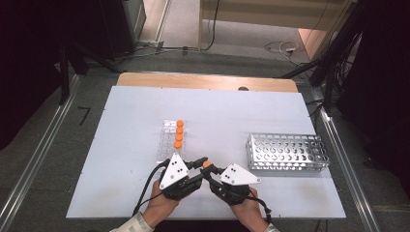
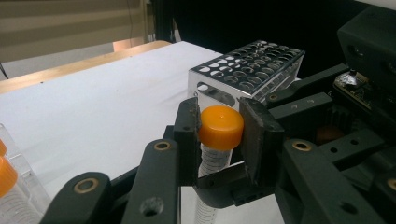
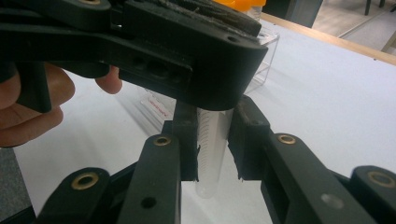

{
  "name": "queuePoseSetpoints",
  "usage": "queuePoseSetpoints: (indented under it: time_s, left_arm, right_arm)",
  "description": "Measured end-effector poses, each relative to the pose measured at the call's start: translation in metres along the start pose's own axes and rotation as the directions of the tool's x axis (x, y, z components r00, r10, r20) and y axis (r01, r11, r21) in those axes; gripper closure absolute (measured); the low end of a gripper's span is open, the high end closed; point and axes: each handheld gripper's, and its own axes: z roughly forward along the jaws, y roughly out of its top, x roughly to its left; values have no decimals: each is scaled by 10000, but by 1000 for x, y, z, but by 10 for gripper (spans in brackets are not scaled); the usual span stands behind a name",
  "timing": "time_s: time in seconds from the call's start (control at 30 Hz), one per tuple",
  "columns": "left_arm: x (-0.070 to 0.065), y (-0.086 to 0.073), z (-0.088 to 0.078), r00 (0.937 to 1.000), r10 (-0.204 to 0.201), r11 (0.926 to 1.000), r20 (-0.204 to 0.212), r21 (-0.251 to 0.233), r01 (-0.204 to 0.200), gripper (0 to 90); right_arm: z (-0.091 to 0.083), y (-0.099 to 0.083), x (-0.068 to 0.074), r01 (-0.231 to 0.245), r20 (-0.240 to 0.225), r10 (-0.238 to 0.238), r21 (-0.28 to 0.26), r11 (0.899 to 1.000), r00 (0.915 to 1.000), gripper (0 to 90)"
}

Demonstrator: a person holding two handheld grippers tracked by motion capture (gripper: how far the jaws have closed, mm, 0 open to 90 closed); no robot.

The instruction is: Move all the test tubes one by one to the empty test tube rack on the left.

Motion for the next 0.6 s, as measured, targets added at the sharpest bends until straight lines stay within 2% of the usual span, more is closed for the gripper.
queuePoseSetpoints:
  time_s: [0.07,0.1,0.2,0.47,0.6]
  left_arm:
    - [1,0,0,10000,-43,10000,-34,32,43,696]
    - [1,0,0,10000,-57,10000,-65,41,57,696]
    - [3,1,-2,9998,-152,9999,-99,-19,152,696]
    - [12,5,-10,9978,-627,9978,-210,-241,622,697]
    - [17,8,-16,9960,-843,9957,-303,-403,831,697]
  right_arm:
    - [0,0,0,24,-31,-24,-2,10000,10000,671]
    - [0,0,0,44,-88,-44,10,10000,10000,591]
    - [1,0,-1,20,-163,-19,90,10000,9999,473]
    - [-2,-1,-9,-211,31,210,394,9990,9998,288]
    - [-5,-1,-13,-316,190,310,352,9989,9993,243]
